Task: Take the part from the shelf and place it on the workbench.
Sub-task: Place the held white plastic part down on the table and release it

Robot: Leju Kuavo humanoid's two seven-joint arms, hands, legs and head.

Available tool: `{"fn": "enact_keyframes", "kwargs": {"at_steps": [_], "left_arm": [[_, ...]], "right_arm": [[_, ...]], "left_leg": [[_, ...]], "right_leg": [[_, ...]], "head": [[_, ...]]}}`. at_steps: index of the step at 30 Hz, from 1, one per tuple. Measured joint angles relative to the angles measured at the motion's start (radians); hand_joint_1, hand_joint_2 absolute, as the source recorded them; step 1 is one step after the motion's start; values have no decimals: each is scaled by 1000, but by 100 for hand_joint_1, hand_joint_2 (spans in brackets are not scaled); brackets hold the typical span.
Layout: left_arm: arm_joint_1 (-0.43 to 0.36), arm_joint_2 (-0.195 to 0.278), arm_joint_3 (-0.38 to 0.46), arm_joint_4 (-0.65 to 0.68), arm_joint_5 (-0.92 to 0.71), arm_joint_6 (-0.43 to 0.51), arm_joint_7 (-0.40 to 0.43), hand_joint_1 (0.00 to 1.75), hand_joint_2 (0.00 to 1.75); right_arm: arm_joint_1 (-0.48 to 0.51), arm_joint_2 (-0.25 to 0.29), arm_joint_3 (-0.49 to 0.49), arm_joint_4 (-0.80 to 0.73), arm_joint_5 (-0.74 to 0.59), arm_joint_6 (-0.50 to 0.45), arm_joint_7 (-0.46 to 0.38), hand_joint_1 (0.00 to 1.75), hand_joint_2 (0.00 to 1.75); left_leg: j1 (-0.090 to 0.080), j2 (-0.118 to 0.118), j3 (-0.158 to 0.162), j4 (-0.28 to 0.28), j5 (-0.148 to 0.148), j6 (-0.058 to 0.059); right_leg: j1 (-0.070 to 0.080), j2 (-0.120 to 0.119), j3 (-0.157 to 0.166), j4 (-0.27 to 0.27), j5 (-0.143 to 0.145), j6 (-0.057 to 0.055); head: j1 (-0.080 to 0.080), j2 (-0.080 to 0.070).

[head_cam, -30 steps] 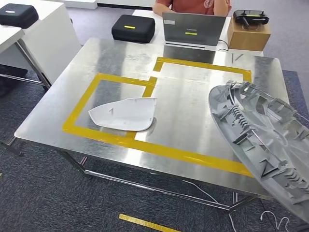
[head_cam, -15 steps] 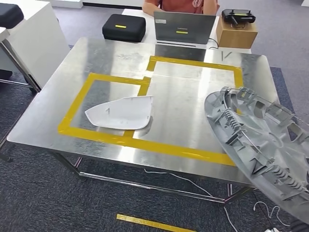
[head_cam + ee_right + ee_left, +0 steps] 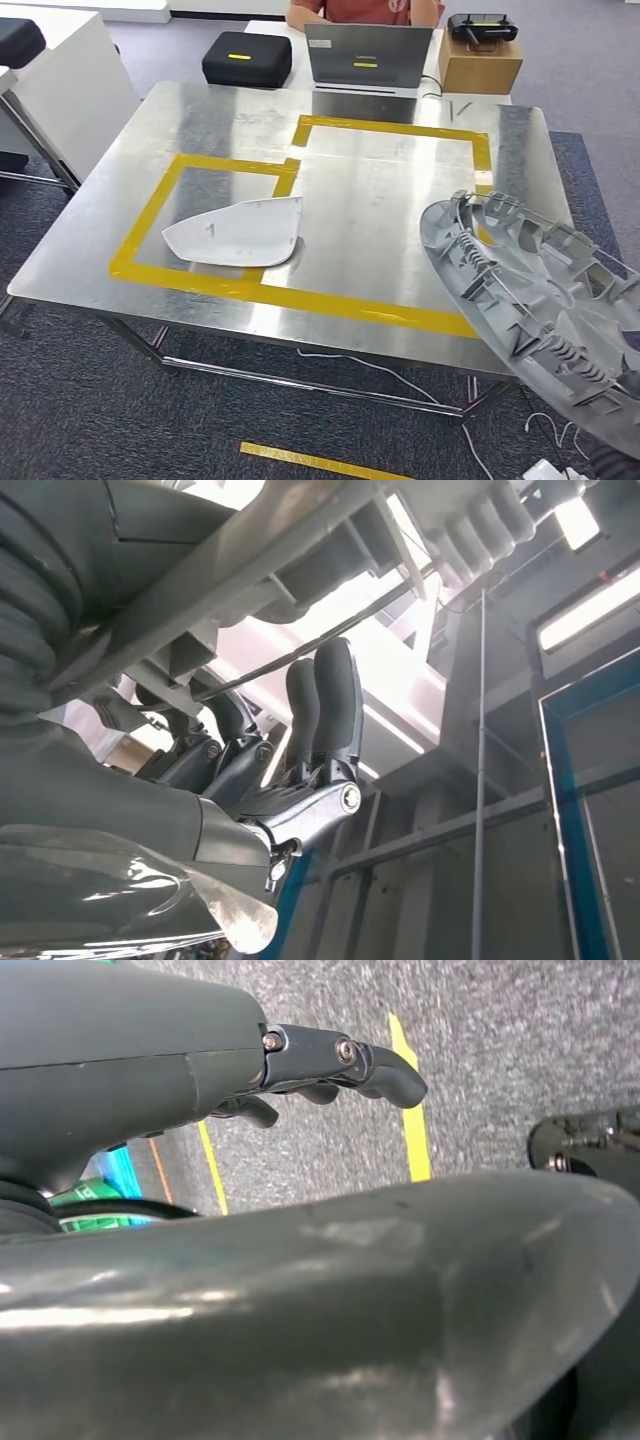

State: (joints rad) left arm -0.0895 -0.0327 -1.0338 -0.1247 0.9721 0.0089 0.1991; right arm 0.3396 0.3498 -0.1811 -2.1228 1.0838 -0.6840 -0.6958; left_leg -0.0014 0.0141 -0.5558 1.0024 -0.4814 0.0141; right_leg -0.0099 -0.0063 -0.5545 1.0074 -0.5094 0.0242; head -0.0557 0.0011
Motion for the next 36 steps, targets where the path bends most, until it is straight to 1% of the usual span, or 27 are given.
{"fn": "enact_keyframes", "kwargs": {"at_steps": [3,13,15,18,21,22,25,27,28,30,33,34,35,36], "left_arm": [[0,1,-8,0,1,-2,3,0,0],[-3,12,-38,0,2,-12,10,0,0],[-3,14,-41,0,2,-12,10,0,0],[-4,17,-46,0,2,-15,11,0,0],[-4,17,-47,0,2,-15,11,0,0],[-4,17,-50,0,2,-16,11,0,0],[-5,21,-64,0,2,-22,14,0,0],[-5,22,-69,0,2,-23,15,0,0],[-5,22,-71,0,2,-24,16,0,0],[-5,22,-77,0,2,-24,17,0,0],[-5,22,-88,0,2,-24,18,0,0],[-5,22,-91,0,2,-24,19,0,0],[-6,22,-95,0,1,-24,20,0,0],[-7,22,-100,0,0,-24,20,0,0]], "right_arm": [[-16,-1,-17,13,40,0,0,175,175],[-131,-27,-142,140,135,0,1,175,175],[-145,-32,-156,155,154,0,15,175,175],[-167,-48,-167,172,203,0,59,175,175],[-170,-52,-168,174,210,0,67,175,175],[-174,-61,-169,179,222,0,85,175,175],[-204,-125,-173,212,272,0,152,175,175],[-213,-153,-174,223,296,0,181,175,175],[-214,-163,-171,224,315,0,208,175,175],[-214,-196,-155,225,366,0,290,175,175],[-215,-271,-105,227,447,0,442,175,175],[-216,-300,-86,229,464,0,475,175,175],[-218,-328,-70,233,474,0,489,175,175],[-222,-355,-58,238,479,0,485,175,175]], "left_leg": [[0,0,0,0,0,-4],[-3,0,-2,2,0,-5],[-4,0,-3,2,0,-5],[-5,0,-3,3,0,-5],[-5,0,-3,3,0,-5],[-5,0,-3,3,0,-5],[-6,0,-3,3,-1,-4],[-6,0,-3,3,-1,-4],[-6,0,-3,3,-1,-4],[-6,0,-3,3,-1,-4],[-6,0,-4,3,-1,-4],[-6,0,-4,3,-1,-4],[-6,0,-4,3,-1,-4],[-6,0,-4,4,-1,-4]], "right_leg": [[0,0,0,0,0,0],[-4,-1,1,-1,2,2],[-4,-1,0,-1,3,2],[-5,0,0,-1,3,3],[-5,0,0,-1,3,3],[-5,0,0,-1,3,3],[-6,-1,0,-2,3,3],[-6,-1,0,-2,3,3],[-6,-1,0,-1,3,3],[-6,-1,0,-1,3,3],[-6,-1,0,-1,3,3],[-6,0,0,-1,3,3],[-6,0,0,-1,3,3],[-7,0,0,-1,4,4]], "head": [[0,0],[0,0],[0,0],[0,0],[0,0],[0,0],[0,0],[0,0],[0,0],[0,0],[0,0],[0,0],[0,0],[0,0]]}}
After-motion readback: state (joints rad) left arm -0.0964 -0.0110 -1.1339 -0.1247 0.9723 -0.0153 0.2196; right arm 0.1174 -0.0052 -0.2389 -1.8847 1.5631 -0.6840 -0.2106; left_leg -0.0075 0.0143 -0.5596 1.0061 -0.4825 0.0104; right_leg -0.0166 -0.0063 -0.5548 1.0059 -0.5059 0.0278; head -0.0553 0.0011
